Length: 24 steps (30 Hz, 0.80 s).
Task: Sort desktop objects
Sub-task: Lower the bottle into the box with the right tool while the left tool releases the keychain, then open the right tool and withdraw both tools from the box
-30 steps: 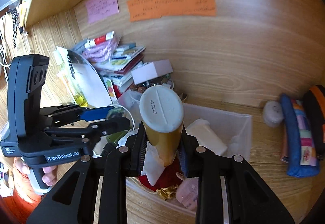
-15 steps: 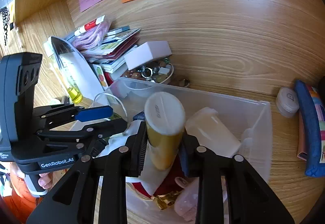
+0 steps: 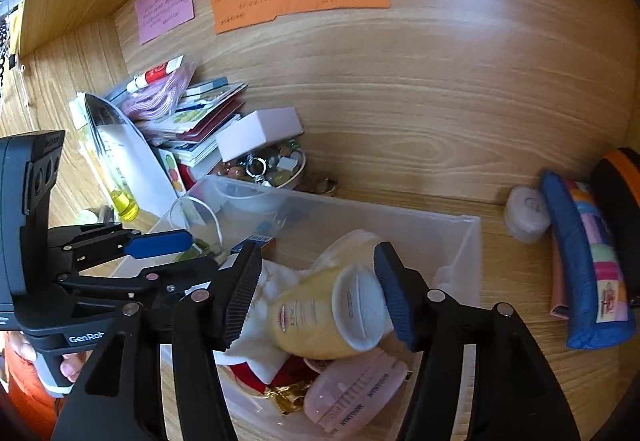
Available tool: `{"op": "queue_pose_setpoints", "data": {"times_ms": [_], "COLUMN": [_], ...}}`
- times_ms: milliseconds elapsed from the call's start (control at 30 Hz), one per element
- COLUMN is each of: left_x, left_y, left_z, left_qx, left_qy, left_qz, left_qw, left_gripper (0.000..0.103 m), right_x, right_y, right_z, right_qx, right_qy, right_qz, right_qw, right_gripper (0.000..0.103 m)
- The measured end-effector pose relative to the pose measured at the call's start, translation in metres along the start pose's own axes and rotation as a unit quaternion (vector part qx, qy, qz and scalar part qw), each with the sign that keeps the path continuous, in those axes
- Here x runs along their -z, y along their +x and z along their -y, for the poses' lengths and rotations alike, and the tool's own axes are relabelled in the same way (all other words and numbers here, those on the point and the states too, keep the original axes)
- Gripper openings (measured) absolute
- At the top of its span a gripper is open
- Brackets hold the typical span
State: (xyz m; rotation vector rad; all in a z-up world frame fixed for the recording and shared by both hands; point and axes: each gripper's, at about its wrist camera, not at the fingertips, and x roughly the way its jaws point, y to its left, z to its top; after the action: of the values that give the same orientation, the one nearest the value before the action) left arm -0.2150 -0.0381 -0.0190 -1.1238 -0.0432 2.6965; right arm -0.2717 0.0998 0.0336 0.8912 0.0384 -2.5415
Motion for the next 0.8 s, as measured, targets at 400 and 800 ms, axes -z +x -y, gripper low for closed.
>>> {"op": "queue_pose_setpoints", "data": {"times_ms": [400, 800], "left_x": [-0.003, 0.016], "left_y": [-0.030, -0.088], "left_z": [0.003, 0.010], "left_qx": [-0.008, -0.032], "left_qy": [0.014, 0.033], "left_qz": [0.046, 0.088], "left_qw": [0.9988, 0.9950], "left_gripper": [0.059, 0.084], "right_x": [-0.001, 0.000], "right_y": [-0.005, -0.058], "right_z": [0.000, -0.024], "right_qx": [0.000, 0.018], "right_qy": [-0.001, -0.023], "right_qz": [0.005, 0.039], "right_qw": [1.000, 0.999], "right_gripper": [0.069, 0.084]}}
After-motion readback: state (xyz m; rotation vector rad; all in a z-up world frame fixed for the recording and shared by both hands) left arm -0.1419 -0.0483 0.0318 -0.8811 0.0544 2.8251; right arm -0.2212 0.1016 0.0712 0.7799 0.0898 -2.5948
